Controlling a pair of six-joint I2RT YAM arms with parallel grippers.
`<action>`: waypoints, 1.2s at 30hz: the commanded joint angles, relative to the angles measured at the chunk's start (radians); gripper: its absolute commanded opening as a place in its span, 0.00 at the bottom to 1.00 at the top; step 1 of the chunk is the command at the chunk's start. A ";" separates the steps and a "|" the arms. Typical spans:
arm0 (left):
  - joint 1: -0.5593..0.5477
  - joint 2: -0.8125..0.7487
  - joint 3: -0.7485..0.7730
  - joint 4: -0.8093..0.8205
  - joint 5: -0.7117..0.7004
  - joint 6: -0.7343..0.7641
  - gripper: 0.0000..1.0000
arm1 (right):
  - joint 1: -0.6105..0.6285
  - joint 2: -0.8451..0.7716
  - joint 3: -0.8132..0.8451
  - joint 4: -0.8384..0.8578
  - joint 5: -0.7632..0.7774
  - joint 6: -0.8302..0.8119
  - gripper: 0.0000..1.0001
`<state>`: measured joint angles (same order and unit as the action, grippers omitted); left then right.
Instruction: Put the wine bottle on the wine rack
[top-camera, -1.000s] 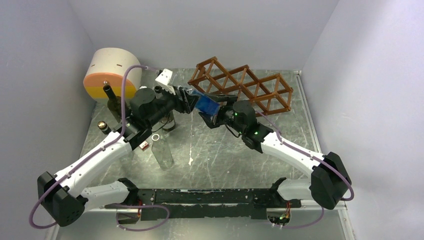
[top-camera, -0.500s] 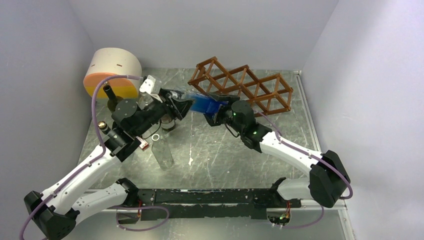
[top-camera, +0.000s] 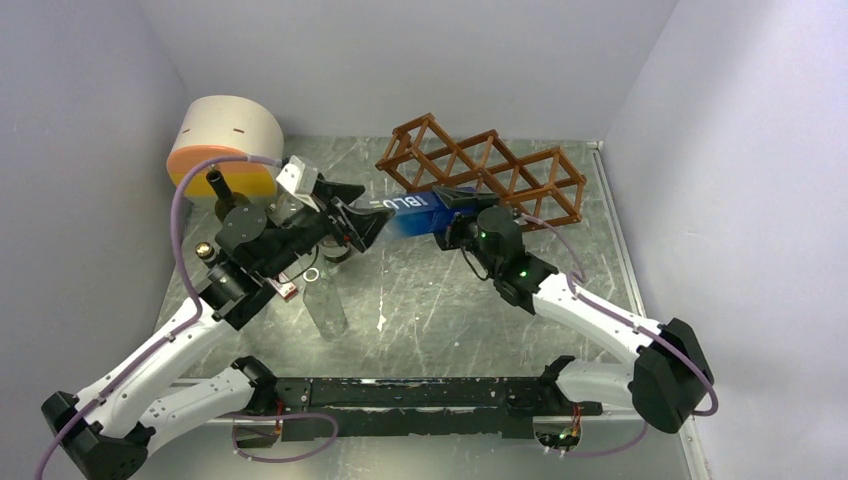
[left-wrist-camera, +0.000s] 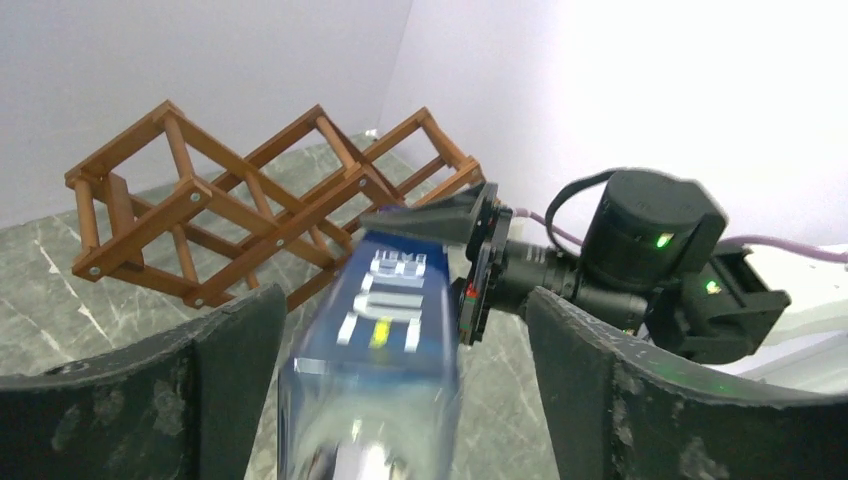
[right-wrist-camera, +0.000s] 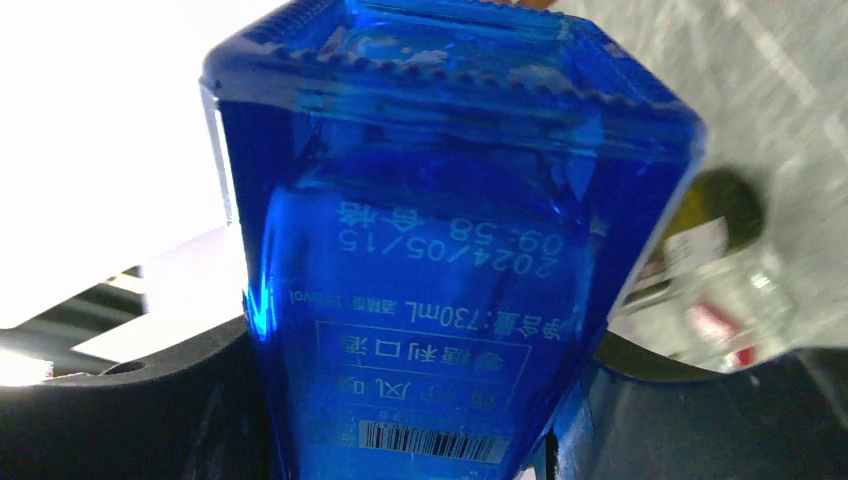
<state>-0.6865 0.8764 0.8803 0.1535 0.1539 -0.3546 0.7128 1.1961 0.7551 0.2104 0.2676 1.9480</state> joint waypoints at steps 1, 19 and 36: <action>-0.006 -0.030 0.096 -0.108 0.003 -0.028 0.98 | -0.007 -0.091 -0.027 0.070 0.138 -0.201 0.18; -0.007 0.077 0.273 -0.553 0.315 0.201 1.00 | -0.022 -0.275 0.010 0.148 -0.036 -1.056 0.01; -0.032 0.239 0.132 -0.510 0.404 0.249 0.97 | -0.065 -0.213 0.171 -0.065 -0.113 -0.884 0.00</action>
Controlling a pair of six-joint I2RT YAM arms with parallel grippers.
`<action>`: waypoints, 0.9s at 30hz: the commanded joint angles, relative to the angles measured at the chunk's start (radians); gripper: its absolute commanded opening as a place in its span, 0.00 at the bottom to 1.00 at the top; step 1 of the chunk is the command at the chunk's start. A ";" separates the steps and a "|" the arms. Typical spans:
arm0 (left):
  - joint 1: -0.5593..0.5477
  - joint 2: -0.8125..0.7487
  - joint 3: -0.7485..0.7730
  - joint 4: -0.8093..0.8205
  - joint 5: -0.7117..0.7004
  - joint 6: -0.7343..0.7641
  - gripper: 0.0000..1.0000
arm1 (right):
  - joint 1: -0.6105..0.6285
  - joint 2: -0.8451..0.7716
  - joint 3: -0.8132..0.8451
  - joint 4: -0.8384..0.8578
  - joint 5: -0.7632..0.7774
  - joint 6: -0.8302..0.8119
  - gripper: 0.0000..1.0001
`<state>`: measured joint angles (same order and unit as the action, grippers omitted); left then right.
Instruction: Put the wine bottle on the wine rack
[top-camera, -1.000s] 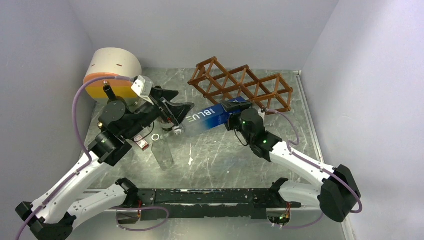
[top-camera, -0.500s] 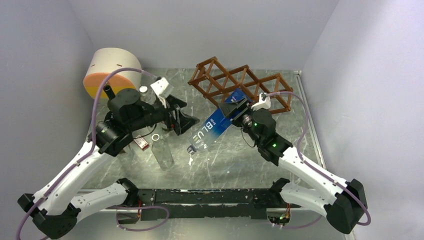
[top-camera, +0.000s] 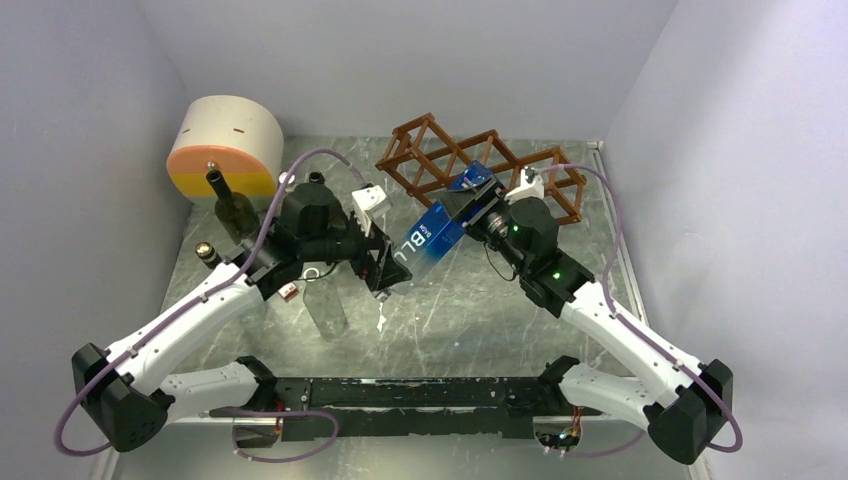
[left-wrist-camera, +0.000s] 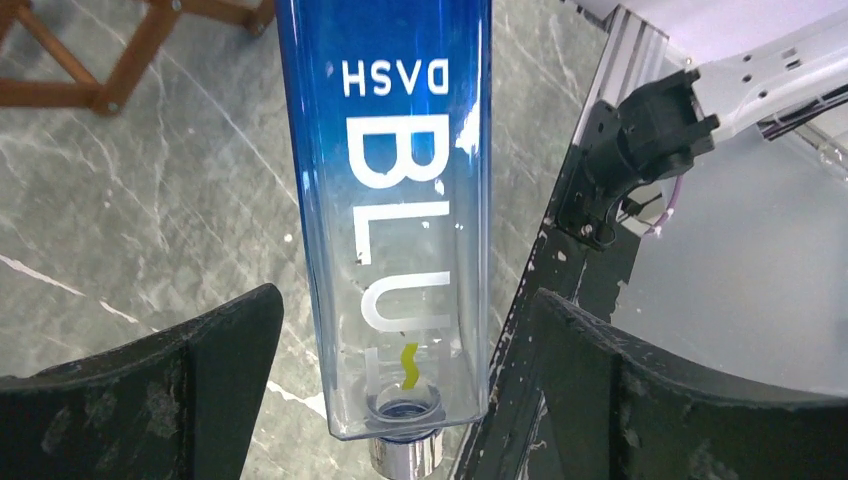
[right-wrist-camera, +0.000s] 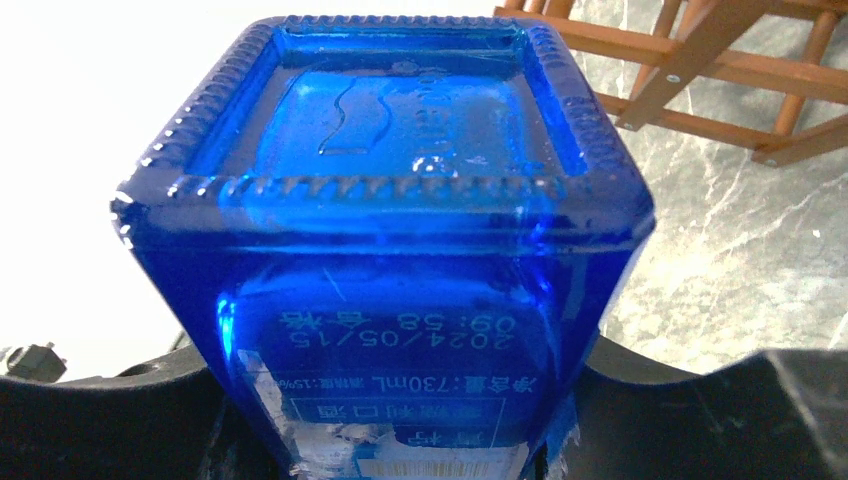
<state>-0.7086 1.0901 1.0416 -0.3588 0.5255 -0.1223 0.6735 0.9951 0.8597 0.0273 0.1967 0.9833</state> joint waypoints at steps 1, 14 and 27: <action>-0.010 0.035 -0.032 0.002 0.031 0.013 0.97 | -0.032 -0.011 0.064 0.128 -0.058 0.088 0.00; -0.019 0.077 -0.031 0.105 -0.017 -0.065 0.81 | -0.087 0.017 0.031 0.156 -0.193 0.181 0.00; -0.085 0.115 -0.037 0.133 -0.053 -0.078 0.79 | -0.095 0.025 0.029 0.136 -0.255 0.225 0.00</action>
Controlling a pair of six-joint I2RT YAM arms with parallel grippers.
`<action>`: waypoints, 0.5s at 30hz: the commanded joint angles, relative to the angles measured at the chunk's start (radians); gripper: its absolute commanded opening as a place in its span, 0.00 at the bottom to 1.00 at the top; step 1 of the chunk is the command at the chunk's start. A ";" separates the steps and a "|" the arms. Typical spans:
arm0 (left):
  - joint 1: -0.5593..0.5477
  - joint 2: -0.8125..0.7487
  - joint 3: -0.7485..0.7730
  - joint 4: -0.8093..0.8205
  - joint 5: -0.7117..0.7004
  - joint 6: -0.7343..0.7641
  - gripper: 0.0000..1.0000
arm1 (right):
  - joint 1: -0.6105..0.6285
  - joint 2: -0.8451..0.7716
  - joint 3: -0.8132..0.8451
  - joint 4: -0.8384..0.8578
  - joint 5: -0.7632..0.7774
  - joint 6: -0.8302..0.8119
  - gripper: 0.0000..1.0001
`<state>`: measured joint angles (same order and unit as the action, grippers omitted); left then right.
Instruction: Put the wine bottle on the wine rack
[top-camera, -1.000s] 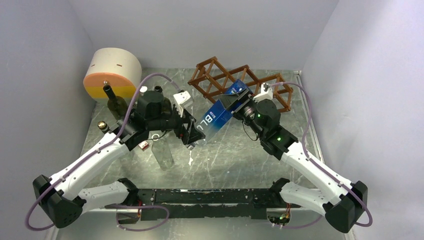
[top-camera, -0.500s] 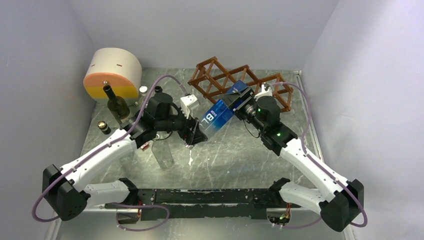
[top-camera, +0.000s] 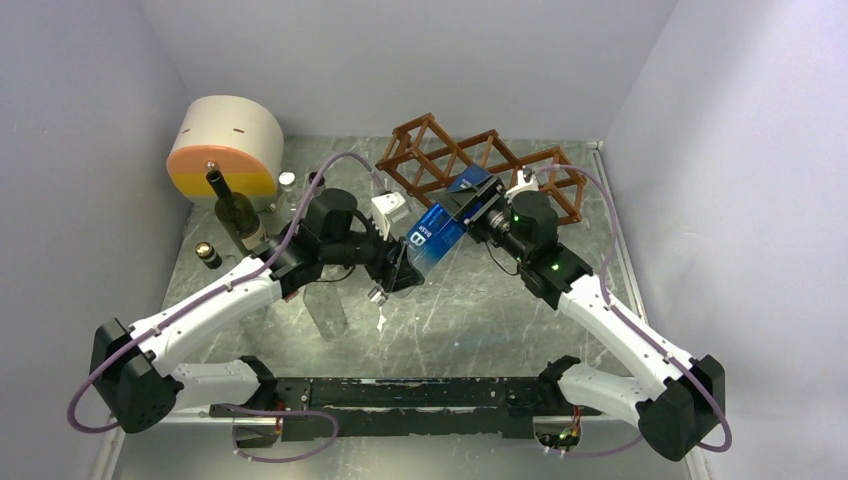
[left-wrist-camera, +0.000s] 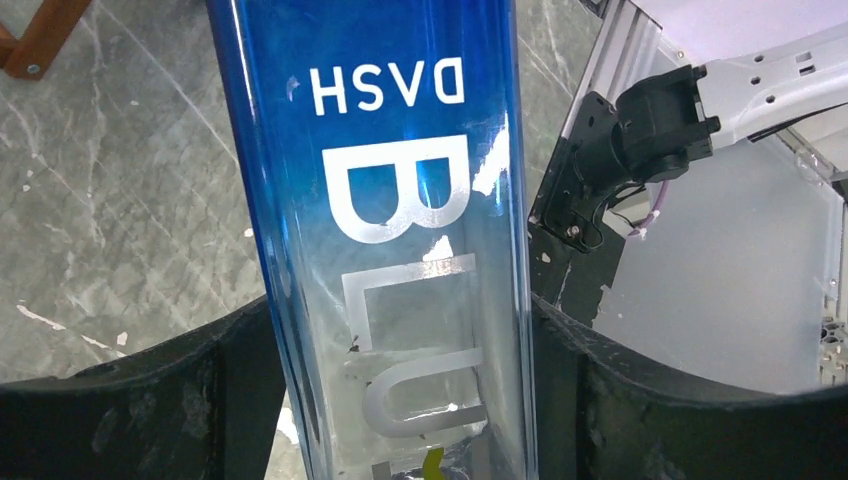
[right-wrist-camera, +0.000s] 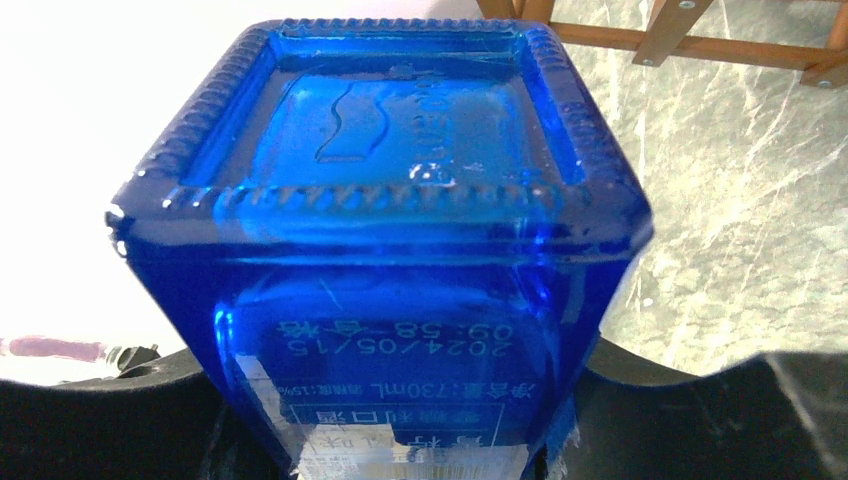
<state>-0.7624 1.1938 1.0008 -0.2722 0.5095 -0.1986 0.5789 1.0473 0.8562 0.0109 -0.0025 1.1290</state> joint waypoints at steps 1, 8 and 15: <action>-0.035 0.012 0.005 0.045 -0.049 0.000 0.78 | -0.001 -0.027 0.034 0.144 -0.055 0.081 0.01; -0.040 0.009 0.010 0.042 -0.184 -0.018 0.07 | -0.002 -0.019 0.075 0.024 -0.036 0.040 0.29; -0.040 -0.016 0.038 -0.020 -0.350 -0.082 0.07 | -0.003 -0.041 0.119 -0.232 0.087 -0.126 0.84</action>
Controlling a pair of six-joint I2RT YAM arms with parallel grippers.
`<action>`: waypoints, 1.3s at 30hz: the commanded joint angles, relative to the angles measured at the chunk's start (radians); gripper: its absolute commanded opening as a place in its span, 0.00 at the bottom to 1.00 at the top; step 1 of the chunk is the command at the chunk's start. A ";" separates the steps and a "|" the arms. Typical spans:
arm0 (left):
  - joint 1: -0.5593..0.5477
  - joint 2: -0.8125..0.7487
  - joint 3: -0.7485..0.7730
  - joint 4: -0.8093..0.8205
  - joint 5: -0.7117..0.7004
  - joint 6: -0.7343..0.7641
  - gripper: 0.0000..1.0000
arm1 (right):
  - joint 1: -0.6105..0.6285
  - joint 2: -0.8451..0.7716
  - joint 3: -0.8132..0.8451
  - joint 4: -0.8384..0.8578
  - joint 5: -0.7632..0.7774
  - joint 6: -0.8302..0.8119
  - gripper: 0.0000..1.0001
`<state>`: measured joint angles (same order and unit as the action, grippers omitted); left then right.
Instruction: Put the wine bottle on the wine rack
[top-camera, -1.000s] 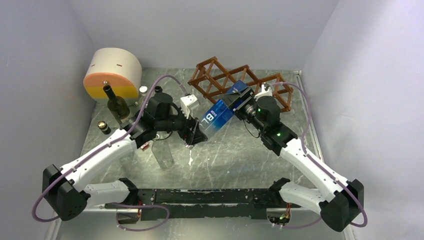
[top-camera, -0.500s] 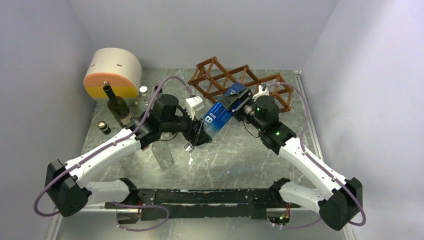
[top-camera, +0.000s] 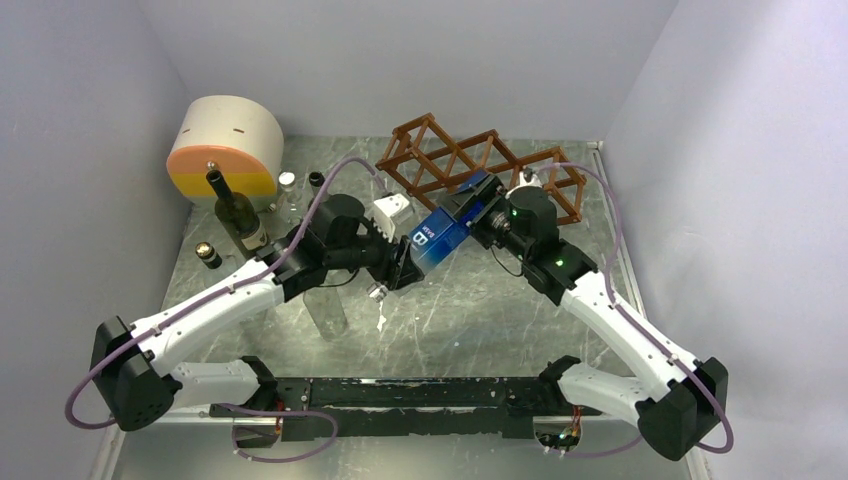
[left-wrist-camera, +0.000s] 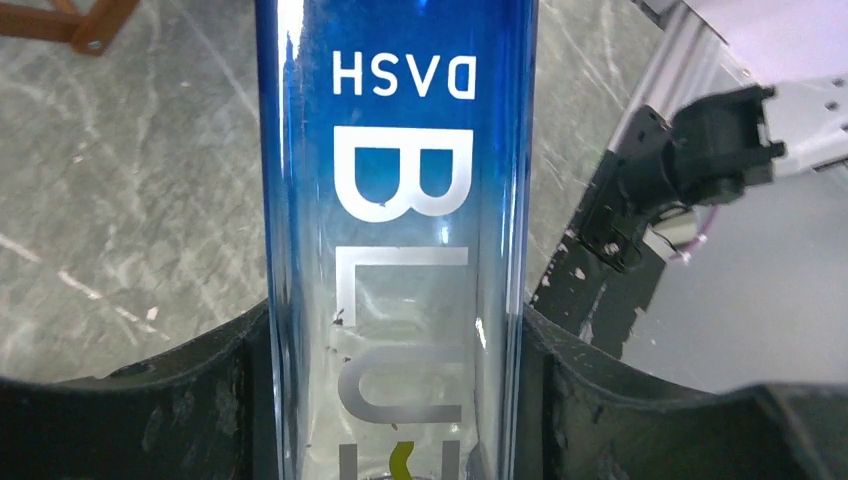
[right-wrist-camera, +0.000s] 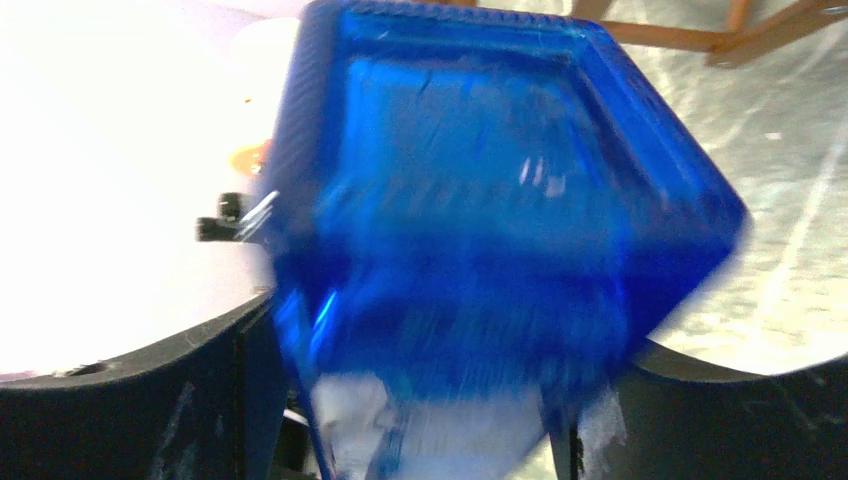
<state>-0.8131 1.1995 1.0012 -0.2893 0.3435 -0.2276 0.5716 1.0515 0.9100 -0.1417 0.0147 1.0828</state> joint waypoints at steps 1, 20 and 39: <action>0.011 -0.028 0.042 -0.019 -0.210 -0.064 0.07 | 0.004 -0.055 0.069 -0.115 0.093 -0.095 0.86; -0.021 0.058 0.180 -0.280 -0.374 -0.168 0.07 | 0.002 -0.262 0.106 -0.287 0.295 -0.150 0.85; -0.047 0.327 0.297 -0.116 -0.442 -0.312 0.07 | 0.002 -0.293 0.098 -0.280 0.383 -0.104 0.80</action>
<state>-0.8543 1.5753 1.2602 -0.6693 -0.0963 -0.4873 0.5732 0.7673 1.0199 -0.4324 0.3607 0.9619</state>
